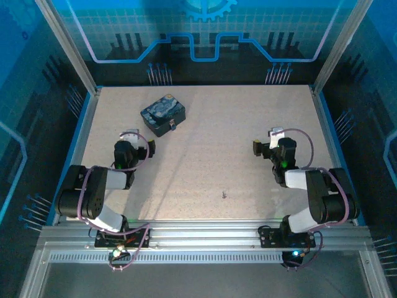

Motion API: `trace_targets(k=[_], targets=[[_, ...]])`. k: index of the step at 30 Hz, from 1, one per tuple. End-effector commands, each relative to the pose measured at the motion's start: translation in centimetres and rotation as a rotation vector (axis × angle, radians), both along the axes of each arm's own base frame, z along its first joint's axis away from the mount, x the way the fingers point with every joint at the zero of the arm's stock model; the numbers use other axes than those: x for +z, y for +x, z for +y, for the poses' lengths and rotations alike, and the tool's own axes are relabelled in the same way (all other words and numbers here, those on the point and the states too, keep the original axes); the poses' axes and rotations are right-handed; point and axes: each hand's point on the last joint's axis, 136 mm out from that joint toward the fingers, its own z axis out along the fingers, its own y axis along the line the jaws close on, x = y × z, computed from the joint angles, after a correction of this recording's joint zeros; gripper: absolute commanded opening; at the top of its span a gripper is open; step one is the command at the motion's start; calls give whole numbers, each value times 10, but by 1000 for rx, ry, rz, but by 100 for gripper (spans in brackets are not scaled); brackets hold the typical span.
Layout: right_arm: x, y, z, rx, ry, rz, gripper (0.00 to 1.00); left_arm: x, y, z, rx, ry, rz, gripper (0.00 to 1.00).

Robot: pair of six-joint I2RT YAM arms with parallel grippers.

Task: Unlock a padlock with a key

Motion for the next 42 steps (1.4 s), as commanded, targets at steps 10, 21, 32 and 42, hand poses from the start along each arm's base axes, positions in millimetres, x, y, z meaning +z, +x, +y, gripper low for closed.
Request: trace_targets(k=[10,21,32,42], targets=[[11,9,4,10,-17,-44,100,13,9,-5,-9,-4,-54,99],[11,9,4,10,-18,-44,100,14,9,-5,-9,-4,-56,99],[11,9,4,10,-17,-44,100,14,9,-5,-9,-4,-55,99],[12,9,5,10,-16,-46,100,14,10,-5,-8,-6,-54,99]])
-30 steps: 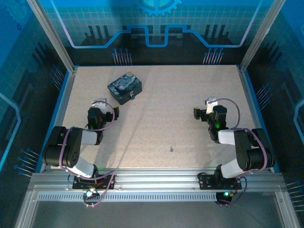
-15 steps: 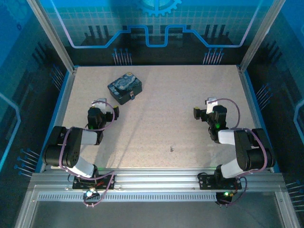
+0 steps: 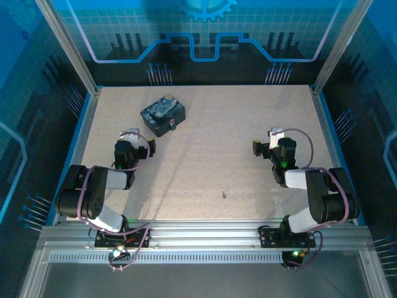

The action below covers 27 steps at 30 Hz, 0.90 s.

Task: Unlock a padlock with a key

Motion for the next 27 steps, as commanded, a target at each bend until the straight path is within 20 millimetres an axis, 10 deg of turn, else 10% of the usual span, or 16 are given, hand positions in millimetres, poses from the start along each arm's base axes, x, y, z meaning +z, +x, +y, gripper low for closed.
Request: trace_targets(k=[1,15,27], targets=[[12,9,5,10,-12,-43,100,9,8,-4,-9,-9,-34,99],[12,8,4,13,-7,-47,100,10,6,0,7,-20,-42,99],[34,1,-1,-17,-8,-49,100,56,-10,6,38,-21,-100,99]])
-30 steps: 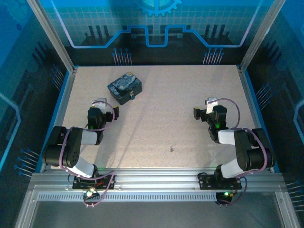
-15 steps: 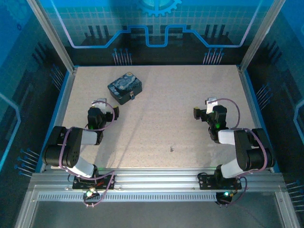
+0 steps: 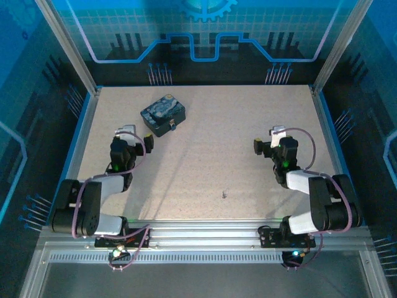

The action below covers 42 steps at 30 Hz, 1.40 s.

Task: Unlock a padlock with a key

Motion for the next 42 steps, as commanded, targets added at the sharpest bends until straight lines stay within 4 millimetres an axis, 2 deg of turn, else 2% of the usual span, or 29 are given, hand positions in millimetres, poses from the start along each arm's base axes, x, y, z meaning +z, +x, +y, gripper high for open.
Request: trace_targets(k=[1,6,11,17,22,25,30,36,42], targets=[[17,3,0,-9,-6,-21,100,14,-6,5,32,-11,-8,99],[34,1,0,-19,1,-8,100,46,-7,4,52,-134,-29,99],[56,-6,3,-40,34,10,100,61,-8,-11,20,-285,63,99],[73,-26,22,-19,113,70,100,64,-17,-35,-42,-443,133,99],[81,-57,51,53,213,154,100,58,-28,-75,-127,-529,238,99],[77,-80,73,129,255,222,99,51,-37,-104,-186,-573,307,99],[64,-118,111,310,271,327,92,39,-54,-148,-288,-634,407,99],[47,-147,135,429,250,421,91,30,-71,-179,-376,-693,470,99],[29,-165,158,524,236,486,90,19,-86,-198,-425,-737,500,99]])
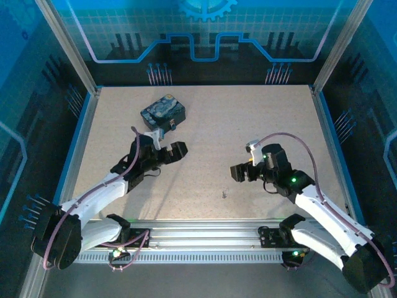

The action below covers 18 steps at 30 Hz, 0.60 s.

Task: Unlock a padlock with a key

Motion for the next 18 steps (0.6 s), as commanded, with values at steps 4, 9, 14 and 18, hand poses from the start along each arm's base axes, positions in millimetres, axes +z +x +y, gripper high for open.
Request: trace_targets(k=[4,9,14,18], targets=[[-31,-25,24,121,-46,103,90,-10,-18,-28,-79,-101,49,99],[-51,-32,44,199,-88,138,86,-21,-26,-45,-124,-121,66,97],[-72,-38,56,254,-122,194,80,-29,-27,-50,-128,-131,78,95],[-86,-43,60,281,-154,243,75,-34,-27,-48,-121,-120,84,95]])
